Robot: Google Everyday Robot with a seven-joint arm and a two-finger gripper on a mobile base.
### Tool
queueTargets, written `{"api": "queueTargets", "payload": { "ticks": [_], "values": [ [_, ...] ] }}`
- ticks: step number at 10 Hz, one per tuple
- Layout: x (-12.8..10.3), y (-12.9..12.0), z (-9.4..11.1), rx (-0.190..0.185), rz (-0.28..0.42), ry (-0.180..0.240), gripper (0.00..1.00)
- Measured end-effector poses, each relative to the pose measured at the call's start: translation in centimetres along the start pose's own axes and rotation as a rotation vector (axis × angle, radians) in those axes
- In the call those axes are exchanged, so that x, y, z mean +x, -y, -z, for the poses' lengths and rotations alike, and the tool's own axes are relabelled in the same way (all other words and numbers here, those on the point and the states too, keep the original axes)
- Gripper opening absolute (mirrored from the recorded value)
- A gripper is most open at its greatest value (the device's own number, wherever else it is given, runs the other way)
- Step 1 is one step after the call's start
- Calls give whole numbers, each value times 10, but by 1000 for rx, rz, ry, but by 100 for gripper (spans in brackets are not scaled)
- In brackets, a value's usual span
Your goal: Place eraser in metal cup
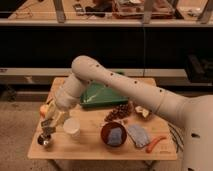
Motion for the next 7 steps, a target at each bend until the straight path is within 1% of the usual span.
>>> {"api": "queueTargets", "payload": {
  "ticks": [1,2,3,5,7],
  "values": [
    [-4,1,-5,-15,4,1,0],
    [-7,5,-16,-33,3,-1,0],
    [-6,11,-25,-34,-4,-6,0],
    [6,23,-42,-28,-34,-21,0],
    [13,30,-55,-26,-53,-36,0]
  ]
}}
